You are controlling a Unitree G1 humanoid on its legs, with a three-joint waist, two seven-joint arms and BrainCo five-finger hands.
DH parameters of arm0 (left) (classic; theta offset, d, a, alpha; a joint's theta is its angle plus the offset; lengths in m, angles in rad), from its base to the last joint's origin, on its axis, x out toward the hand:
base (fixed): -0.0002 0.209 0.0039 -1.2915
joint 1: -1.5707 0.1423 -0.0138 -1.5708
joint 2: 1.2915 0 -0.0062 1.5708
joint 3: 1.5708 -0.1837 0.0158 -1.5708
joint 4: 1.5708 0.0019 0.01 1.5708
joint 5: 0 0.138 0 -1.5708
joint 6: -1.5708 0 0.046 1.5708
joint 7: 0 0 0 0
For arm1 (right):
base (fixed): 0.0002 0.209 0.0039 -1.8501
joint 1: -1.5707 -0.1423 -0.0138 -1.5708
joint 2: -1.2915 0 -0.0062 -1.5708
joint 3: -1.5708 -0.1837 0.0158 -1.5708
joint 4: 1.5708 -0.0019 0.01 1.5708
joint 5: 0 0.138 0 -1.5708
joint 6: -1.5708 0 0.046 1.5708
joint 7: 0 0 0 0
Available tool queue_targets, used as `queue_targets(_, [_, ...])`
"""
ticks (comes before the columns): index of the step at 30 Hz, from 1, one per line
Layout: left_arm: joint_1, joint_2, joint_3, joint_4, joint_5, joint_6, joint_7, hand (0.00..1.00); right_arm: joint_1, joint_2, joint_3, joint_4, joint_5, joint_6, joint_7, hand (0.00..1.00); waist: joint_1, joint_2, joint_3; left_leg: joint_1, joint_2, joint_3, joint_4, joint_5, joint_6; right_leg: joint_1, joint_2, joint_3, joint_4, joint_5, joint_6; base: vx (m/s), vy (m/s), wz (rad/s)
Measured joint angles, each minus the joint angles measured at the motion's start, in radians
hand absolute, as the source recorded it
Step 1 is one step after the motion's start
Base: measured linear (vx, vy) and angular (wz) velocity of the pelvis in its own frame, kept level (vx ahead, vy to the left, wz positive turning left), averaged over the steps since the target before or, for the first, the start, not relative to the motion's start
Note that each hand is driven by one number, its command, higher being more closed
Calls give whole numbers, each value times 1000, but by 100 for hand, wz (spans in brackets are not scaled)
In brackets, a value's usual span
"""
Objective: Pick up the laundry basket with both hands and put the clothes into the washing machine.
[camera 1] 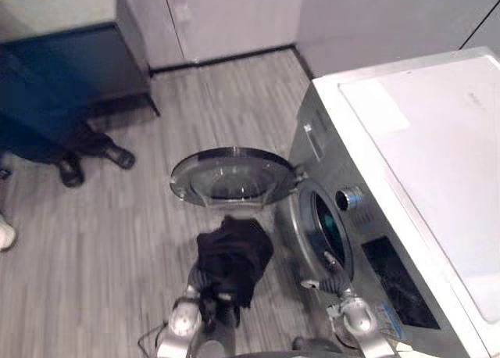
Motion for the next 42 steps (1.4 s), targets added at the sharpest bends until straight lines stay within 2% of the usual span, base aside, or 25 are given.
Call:
queue_targets(2, [7,18,1,1,0,6,0,100,-15,14,3,34,-3,0,1,0,7,-5,1,66,4,102,-1,-57,21,-29,-32,83,62,39,39,232,216,-114])
queue_targets(5, [30,35,10,1,-2,7,-1,100,-35,26,12,66,-3,1,3,0,11,-5,1,172,46,239,-30,-105,23,-88,-58,52,174,88,88,112,126,-154])
queue_targets(6, [30,42,11,0,-2,8,0,100,-51,23,20,82,-3,1,2,0,12,-6,-2,215,64,304,-66,-121,17,-123,-85,-58,210,115,67,64,123,-195])
queue_targets(8, [25,57,11,1,-2,9,0,100,-65,25,28,102,-3,3,2,0,8,-17,-11,257,76,398,-94,-134,8,-138,-145,-327,203,107,22,72,47,-160])
queue_targets(9, [13,59,11,0,-2,9,0,100,-65,22,27,101,-3,3,1,0,2,-30,-23,257,80,425,-79,-144,8,-125,-147,-403,151,91,3,108,-28,-91])
queue_targets(10, [7,58,11,1,-2,9,0,100,-60,19,26,103,-3,3,1,0,-2,-30,-23,255,87,436,-63,-155,9,-116,-138,-401,124,87,2,125,-77,-86])
queue_targets(12, [1,51,11,0,-2,9,-3,100,-50,13,26,114,-4,6,4,0,-8,-25,-20,246,121,453,33,-184,30,-82,-112,-358,56,80,6,108,-129,-71])
queue_targets(13, [3,44,11,0,-2,11,-5,100,-31,16,30,118,-4,6,17,0,-12,-19,-16,223,163,449,156,-195,35,-40,-92,-344,8,80,7,120,-199,-74])
queue_targets(14, [4,38,14,0,-2,14,-6,100,-10,16,40,118,-4,8,20,0,-4,-5,-11,198,221,429,303,-196,38,6,-64,-317,-19,81,7,127,-185,-80])
queue_targets(15, [6,30,17,0,-2,14,-6,100,1,13,49,118,-4,10,20,0,2,7,-9,192,246,409,368,-195,38,20,-47,-301,-24,80,7,105,-127,-102])
queue_targets(16, [22,13,19,1,-3,16,-4,100,20,7,63,119,-3,21,21,0,9,30,-4,173,281,342,490,-174,71,44,-18,-255,-23,79,5,104,-3,-117])
queue_targets(17, [34,2,16,4,-2,17,-5,100,33,7,66,121,-1,26,22,0,19,24,1,124,267,248,562,-179,43,50,-23,-199,-17,70,-2,108,47,-125])
queue_targets(18, [33,-1,12,6,-2,17,-5,100,31,15,67,121,0,27,23,0,24,24,1,113,238,207,551,-230,7,34,-31,-171,-4,67,-2,120,132,-128])
queue_targets(19, [22,-7,8,10,-2,17,-5,100,23,12,62,121,0,27,20,0,26,24,2,81,178,121,499,-292,-20,-3,-42,-119,20,66,-3,106,154,-110])
queue_targets(21, [11,-9,8,32,-2,17,-1,100,18,9,53,129,0,27,19,0,26,29,7,75,109,19,348,-291,-32,-33,-47,-63,54,66,-2,111,241,-107])
queue_targets(22, [7,-14,6,42,-2,17,-1,100,22,-9,51,131,5,26,21,0,27,52,4,107,88,-24,235,-223,-63,-37,-30,-35,82,44,27,106,271,-102])
queue_targets(23, [-4,-4,-1,64,-2,19,0,100,16,2,49,142,5,26,21,0,25,35,9,132,79,-26,245,-289,-79,-49,-38,-2,113,5,59,75,182,-75])
queue_targets(26, [-44,28,-20,80,-1,31,0,100,9,11,40,140,5,21,19,0,-1,-12,14,117,52,22,263,-306,-58,-126,-83,44,201,-16,71,18,152,-36])
queue_targets(29, [-67,45,-46,78,0,31,0,100,-17,-12,7,140,6,20,13,0,-6,-4,25,85,56,92,325,-356,-32,-200,-86,115,253,-23,81,-60,179,-70])
queue_targets(31, [-121,51,-60,76,-1,31,2,100,-59,-49,4,139,7,20,10,0,-28,21,69,34,69,150,401,-390,-12,-298,-86,185,338,-35,102,-110,140,-75])
queue_targets(33, [-182,59,-60,51,-3,31,18,100,-98,-65,5,138,12,22,-2,0,-30,23,103,-39,88,197,487,-418,0,-415,-81,235,447,-47,123,-173,92,-78])
queue_targets(35, [-249,68,-61,43,-4,38,43,100,-134,-71,-1,126,32,26,-11,0,-55,26,155,-114,108,208,574,-445,9,-506,-68,256,530,-55,137,-196,52,-45])
queue_targets(37, [-349,73,-66,1,-5,44,74,100,-129,-70,-22,4,52,29,-29,0,-55,13,207,-218,146,222,703,-489,22,-629,-63,256,654,-81,162,-232,31,-34])
queue_targets(40, [-458,85,-69,-74,-5,47,116,100,-128,-65,-26,-155,78,24,-33,0,-50,-2,239,-352,189,218,859,-548,25,-773,-52,254,803,-138,169,-202,7,-23])
queue_targets(42, [-512,88,-69,-113,-5,48,143,100,-125,-53,-33,-216,84,21,-51,0,-50,-4,242,-420,201,203,916,-557,25,-837,-46,252,861,-166,166,-191,-45,-3])
